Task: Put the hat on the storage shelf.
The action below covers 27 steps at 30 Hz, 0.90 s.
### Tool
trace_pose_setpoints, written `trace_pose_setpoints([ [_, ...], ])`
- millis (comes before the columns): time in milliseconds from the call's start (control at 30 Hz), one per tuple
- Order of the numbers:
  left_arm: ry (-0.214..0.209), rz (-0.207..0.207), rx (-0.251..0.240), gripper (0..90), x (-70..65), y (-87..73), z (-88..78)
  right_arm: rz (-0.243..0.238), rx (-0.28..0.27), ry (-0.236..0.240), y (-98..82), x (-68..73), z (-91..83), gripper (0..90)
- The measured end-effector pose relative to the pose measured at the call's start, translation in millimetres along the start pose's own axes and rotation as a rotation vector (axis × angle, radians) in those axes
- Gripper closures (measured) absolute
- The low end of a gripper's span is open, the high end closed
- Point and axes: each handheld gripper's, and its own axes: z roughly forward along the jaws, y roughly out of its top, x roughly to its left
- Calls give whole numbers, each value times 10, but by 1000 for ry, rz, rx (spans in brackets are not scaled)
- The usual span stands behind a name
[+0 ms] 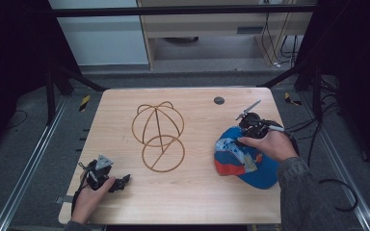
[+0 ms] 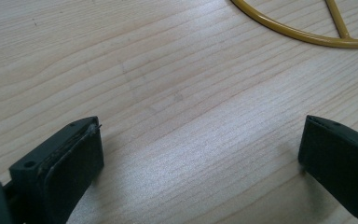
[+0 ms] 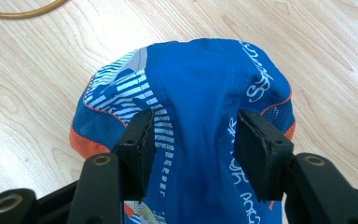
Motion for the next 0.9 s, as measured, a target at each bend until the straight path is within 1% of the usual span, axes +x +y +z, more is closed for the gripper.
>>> trace_pose_setpoints([
  [233,0,0,0,0,0,0,0,-1,-6,0,-3,-9,14,530],
  [333,0,0,0,0,0,0,0,1,-6,-2,-7,-13,39,561],
  [433,0,-1,-1,0,0,0,0,3,-9,0,-19,-21,61,629],
  [633,0,4,3,0,2,0,-2,3,-25,9,-53,-48,68,820],
  [700,0,4,3,0,2,0,-2,7,-27,9,-63,-54,64,863],
  [900,0,4,3,0,2,0,-2,7,-48,15,-93,-71,52,892],
])
